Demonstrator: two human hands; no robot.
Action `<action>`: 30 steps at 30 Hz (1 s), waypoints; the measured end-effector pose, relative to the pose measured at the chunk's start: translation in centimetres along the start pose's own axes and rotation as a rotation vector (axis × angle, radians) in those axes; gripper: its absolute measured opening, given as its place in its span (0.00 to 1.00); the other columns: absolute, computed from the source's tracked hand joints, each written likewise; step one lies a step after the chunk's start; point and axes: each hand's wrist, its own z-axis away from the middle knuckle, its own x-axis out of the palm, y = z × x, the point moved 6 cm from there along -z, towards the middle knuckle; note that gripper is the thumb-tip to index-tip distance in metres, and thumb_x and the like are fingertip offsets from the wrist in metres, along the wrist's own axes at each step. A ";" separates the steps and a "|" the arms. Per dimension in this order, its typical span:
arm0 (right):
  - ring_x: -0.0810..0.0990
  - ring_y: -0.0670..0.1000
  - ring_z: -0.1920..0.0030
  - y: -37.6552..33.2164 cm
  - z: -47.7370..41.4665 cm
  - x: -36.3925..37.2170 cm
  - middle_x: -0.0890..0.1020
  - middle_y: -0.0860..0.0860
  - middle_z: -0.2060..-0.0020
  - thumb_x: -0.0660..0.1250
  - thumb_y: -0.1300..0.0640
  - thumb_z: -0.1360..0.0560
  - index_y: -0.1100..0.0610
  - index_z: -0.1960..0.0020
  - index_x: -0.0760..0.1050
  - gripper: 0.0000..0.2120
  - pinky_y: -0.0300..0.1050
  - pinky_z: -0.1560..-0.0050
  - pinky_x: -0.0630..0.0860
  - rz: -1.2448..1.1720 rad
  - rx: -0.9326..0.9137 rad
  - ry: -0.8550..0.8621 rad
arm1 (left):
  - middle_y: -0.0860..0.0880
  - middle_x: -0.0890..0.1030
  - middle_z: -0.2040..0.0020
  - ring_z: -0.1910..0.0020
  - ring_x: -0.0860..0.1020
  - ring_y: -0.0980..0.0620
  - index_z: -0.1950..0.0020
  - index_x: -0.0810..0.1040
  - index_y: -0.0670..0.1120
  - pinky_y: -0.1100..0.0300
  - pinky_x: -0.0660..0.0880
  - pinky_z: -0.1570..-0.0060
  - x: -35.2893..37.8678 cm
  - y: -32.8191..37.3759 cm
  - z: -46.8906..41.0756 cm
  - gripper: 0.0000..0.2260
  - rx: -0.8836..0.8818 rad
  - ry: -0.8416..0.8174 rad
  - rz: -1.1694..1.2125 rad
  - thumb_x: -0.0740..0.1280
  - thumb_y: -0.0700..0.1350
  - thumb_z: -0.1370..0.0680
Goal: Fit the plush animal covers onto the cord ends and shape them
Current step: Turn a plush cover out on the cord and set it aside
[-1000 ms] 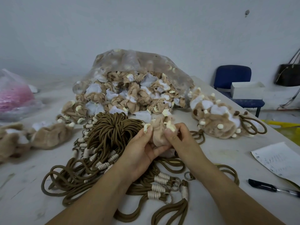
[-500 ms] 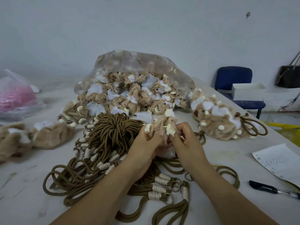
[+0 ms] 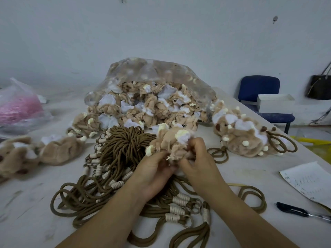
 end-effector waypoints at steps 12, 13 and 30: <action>0.77 0.35 0.58 1.7 -0.1 -0.8 0.78 0.40 0.55 0.65 0.55 0.25 0.24 0.46 0.59 0.26 0.28 0.63 0.71 -0.091 0.173 0.095 | 0.40 0.82 0.43 0.47 0.81 0.47 0.44 0.83 0.40 0.52 0.79 0.44 0.8 -0.1 -0.4 0.12 0.033 -0.052 -0.078 0.67 0.37 0.25; 0.76 0.34 0.59 2.0 -0.2 -1.1 0.78 0.41 0.56 0.65 0.56 0.25 0.29 0.42 0.61 0.25 0.26 0.65 0.69 -0.087 0.185 0.106 | 0.40 0.81 0.40 0.44 0.81 0.46 0.42 0.82 0.40 0.53 0.78 0.42 1.1 -0.2 -0.2 0.12 0.019 -0.078 -0.094 0.67 0.38 0.24; 0.73 0.45 0.60 2.7 -0.6 -1.0 0.76 0.49 0.61 0.62 0.58 0.22 0.52 0.56 0.72 0.05 0.30 0.65 0.65 0.098 0.173 0.045 | 0.40 0.77 0.34 0.33 0.75 0.45 0.32 0.74 0.39 0.50 0.68 0.32 1.5 -0.1 0.0 0.20 -0.034 -0.140 -0.265 0.61 0.49 0.20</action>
